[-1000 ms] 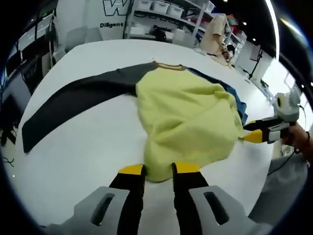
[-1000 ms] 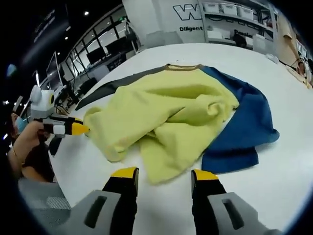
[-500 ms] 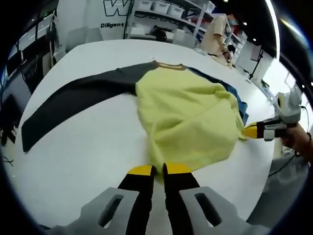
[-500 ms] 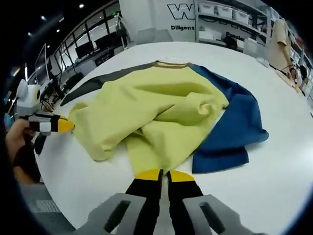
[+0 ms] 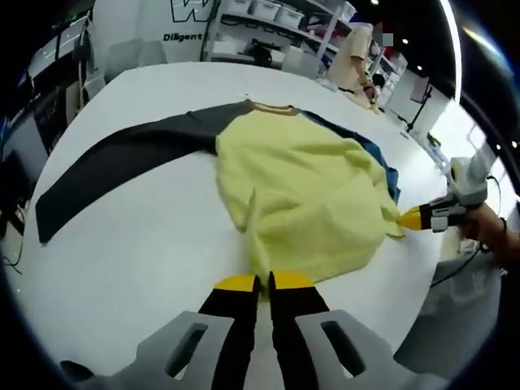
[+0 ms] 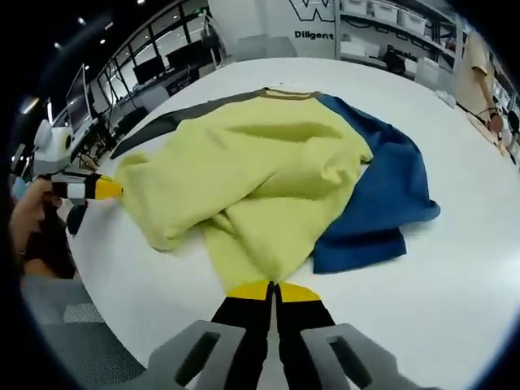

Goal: Fold the garment on the visible template until the final outline fits inside the template.

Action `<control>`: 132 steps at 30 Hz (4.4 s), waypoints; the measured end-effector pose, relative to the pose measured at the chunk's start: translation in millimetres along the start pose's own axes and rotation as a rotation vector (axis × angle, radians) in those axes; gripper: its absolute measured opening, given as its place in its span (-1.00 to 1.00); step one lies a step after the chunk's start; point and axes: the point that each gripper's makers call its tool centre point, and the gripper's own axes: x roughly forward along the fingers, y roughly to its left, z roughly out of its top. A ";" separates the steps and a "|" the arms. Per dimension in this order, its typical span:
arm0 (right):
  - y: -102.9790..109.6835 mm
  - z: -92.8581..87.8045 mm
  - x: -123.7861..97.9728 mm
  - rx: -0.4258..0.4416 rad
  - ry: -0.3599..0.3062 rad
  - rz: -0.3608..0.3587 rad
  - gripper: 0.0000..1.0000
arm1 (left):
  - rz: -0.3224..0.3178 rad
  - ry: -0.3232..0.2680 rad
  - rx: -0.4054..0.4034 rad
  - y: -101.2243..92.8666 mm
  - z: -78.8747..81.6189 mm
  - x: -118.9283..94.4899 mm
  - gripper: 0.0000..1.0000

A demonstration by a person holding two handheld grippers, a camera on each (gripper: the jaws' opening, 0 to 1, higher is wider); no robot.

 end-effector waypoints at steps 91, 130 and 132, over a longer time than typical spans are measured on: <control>-98.7 58.2 13.2 0.068 -0.133 -0.039 -1.00 | 0.113 -0.020 -0.114 28.0 13.5 19.2 -0.81; -77.4 37.2 -13.2 0.123 -0.140 0.064 -1.00 | -0.029 0.011 0.013 8.5 6.5 -0.5 -0.99; -75.4 33.4 -18.0 0.110 -0.130 0.067 -1.00 | -0.037 0.018 0.008 5.1 3.6 -6.6 -0.99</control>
